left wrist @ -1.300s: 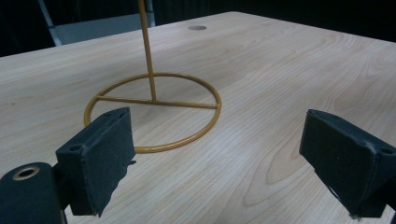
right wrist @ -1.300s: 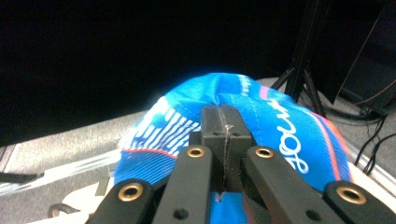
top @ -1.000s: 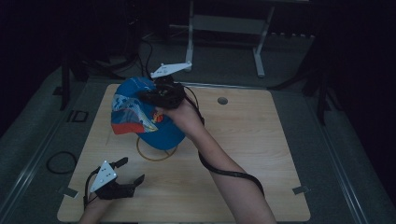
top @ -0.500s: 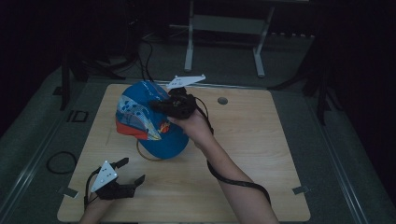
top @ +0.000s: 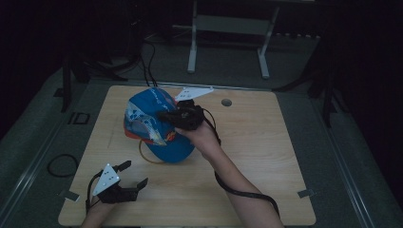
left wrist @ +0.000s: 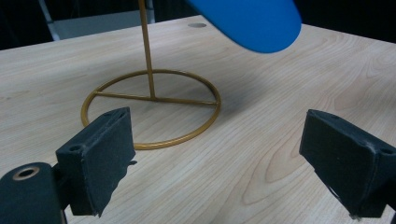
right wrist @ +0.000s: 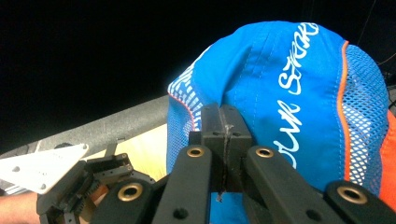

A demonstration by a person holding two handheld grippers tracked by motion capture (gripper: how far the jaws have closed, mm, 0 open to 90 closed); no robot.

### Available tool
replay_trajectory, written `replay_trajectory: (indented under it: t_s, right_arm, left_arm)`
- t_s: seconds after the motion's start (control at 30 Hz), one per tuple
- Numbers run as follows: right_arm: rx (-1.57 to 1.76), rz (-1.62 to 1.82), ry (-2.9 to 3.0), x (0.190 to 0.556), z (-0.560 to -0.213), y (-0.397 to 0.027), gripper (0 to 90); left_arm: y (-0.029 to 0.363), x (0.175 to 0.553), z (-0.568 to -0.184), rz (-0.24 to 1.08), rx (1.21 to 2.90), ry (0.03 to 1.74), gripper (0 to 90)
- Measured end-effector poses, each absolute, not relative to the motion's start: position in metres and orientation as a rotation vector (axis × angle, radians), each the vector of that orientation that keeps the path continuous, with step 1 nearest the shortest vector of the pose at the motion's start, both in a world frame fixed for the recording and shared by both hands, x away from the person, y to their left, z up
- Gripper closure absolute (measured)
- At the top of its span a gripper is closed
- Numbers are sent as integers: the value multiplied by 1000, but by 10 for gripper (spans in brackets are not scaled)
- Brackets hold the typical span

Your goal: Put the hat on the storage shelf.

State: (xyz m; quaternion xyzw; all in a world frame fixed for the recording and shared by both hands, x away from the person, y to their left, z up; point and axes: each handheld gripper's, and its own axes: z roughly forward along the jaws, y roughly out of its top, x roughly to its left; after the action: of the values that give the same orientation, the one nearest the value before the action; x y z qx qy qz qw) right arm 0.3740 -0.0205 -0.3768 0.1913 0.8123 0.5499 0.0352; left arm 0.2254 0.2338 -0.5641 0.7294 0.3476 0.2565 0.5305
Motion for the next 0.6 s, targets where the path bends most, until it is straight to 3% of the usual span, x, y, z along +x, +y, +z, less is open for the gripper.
replay_trajectory:
  t_s: [0.4,0.43,0.57,0.6]
  right_arm:
    - [573,1736,2473,366,-377,-30,816]
    - [555,1746,2463,363,-374,-32,748]
    - [535,1757,2439,360,-372,-37,642]
    - [520,1756,2421,357,-371,-40,542]
  left_arm:
    - [233,225,-564,609,1742,826,104]
    - [233,225,-565,606,1739,830,103]
    - [232,225,-565,604,1745,829,104]
    - [232,225,-565,601,1743,827,104]
